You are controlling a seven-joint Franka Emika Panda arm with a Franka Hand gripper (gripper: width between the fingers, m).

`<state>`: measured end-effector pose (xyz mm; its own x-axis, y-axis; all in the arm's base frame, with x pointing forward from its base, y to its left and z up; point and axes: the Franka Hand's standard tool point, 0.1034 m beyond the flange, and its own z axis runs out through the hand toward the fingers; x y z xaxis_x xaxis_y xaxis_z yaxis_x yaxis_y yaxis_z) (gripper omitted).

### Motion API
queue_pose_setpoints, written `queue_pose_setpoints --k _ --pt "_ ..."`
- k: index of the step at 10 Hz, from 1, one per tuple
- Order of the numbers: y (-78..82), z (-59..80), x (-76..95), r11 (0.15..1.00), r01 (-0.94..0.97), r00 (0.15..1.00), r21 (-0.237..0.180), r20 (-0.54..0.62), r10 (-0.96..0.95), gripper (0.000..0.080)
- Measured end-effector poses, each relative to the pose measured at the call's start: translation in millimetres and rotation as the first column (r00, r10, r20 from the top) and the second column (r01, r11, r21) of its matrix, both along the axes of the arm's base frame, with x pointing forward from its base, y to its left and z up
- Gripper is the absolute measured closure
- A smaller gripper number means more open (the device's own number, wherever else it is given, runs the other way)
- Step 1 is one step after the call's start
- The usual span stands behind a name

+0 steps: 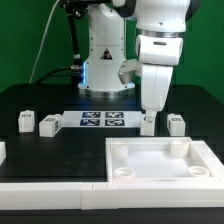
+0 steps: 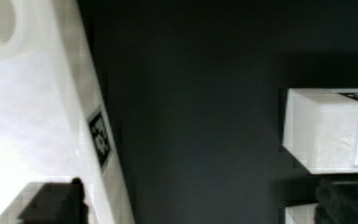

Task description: Assemble one leg

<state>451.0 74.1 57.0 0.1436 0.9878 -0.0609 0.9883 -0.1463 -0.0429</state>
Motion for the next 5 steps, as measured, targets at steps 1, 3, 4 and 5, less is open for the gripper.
queue_pose_setpoints --k 1,3,4,5 --pt "0.2 0.0 0.0 0.999 0.041 0.999 -0.002 0.002 -0.041 0.015" --pt "0.6 -0.4 -0.7 0.973 0.229 0.973 -0.008 0.011 -0.229 0.015" --pt "0.8 -3.0 -5.0 0.917 0.398 0.917 -0.006 0.012 -0.398 0.015" --pt "3.7 -4.9 -9.8 0.858 0.513 0.858 -0.014 0.013 -0.513 0.015"
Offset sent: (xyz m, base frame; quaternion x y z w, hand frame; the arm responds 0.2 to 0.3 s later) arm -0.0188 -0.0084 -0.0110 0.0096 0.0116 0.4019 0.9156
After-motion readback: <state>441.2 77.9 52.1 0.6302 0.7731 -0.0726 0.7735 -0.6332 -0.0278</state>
